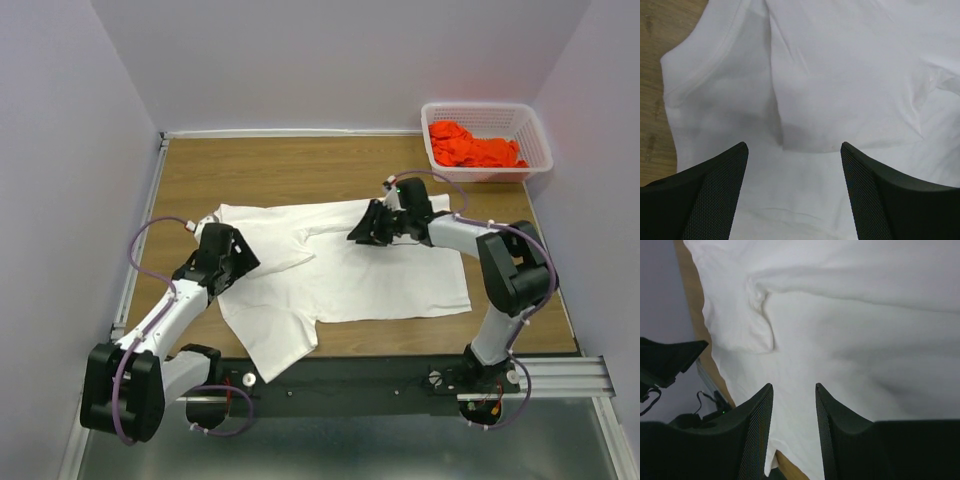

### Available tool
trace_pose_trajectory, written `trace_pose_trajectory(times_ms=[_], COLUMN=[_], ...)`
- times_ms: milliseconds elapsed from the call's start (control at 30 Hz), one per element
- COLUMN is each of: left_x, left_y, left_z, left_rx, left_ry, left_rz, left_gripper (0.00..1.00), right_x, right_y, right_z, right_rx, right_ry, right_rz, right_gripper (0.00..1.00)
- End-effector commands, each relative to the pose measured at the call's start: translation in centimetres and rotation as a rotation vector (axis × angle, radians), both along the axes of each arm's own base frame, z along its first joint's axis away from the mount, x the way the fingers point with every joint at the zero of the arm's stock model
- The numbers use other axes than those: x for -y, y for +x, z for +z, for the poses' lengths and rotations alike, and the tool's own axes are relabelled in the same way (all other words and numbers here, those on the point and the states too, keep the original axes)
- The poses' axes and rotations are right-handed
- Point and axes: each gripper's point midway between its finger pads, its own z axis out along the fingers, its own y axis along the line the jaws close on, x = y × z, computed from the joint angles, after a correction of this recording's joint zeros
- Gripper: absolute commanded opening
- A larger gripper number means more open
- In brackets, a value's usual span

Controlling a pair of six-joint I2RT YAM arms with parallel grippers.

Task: Fold and stack the t-shirts
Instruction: Fold the tshirt

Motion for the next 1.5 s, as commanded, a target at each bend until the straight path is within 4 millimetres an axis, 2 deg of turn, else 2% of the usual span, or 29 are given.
trace_pose_trajectory(times_ms=[0,33,100,133,267,467,667,833,1233,1433,1467], left_x=[0.6,0.5,0.7,0.9,1.2,1.7,1.4,1.0,1.8,2.5,2.6], left_y=[1.0,0.8,0.7,0.7,1.0,1.4,1.1,0.9,1.2,0.9,0.9], left_z=[0.9,0.4,0.2,0.1,0.5,0.6,-0.8,-1.8,-2.7,-2.6,-2.4], left_rx=[0.072,0.064,0.07,0.076,0.099,0.102,0.055,0.026,-0.001,-0.02,-0.02], left_ry=[-0.095,-0.097,-0.108,-0.117,-0.129,-0.132,-0.111,-0.086,-0.097,-0.125,-0.126], left_rz=[0.046,0.05,0.043,0.035,0.019,-0.018,-0.009,0.001,-0.048,-0.079,-0.081], left_gripper=[0.83,0.82,0.81,0.8,0.71,0.67,0.67,0.68,0.66,0.55,0.49], right_x=[-4.3,-5.4,-6.6,-7.4,-9.4,-11.1,-12.5,-13.1,-13.8,-13.8,-13.8], right_y=[-1.2,-1.5,-1.9,-2.4,-2.5,-2.4,-2.1,-2.4,-2.8,-2.7,-2.7], right_z=[-0.6,-1.2,-1.4,-2.3,-2.2,-2.7,-3.4,-3.9,-4.1,-3.8,-3.7], right_rx=[-0.054,-0.071,-0.089,-0.118,-0.102,-0.124,-0.131,-0.139,-0.147,-0.143,-0.138], right_ry=[0.113,0.126,0.156,0.157,0.183,0.229,0.221,0.211,0.202,0.196,0.196], right_rz=[0.075,0.092,0.125,0.141,0.172,0.166,0.172,0.172,0.182,0.183,0.184], right_gripper=[0.47,0.47,0.47,0.47,0.47,0.46,0.46,0.46,0.45,0.4,0.38])
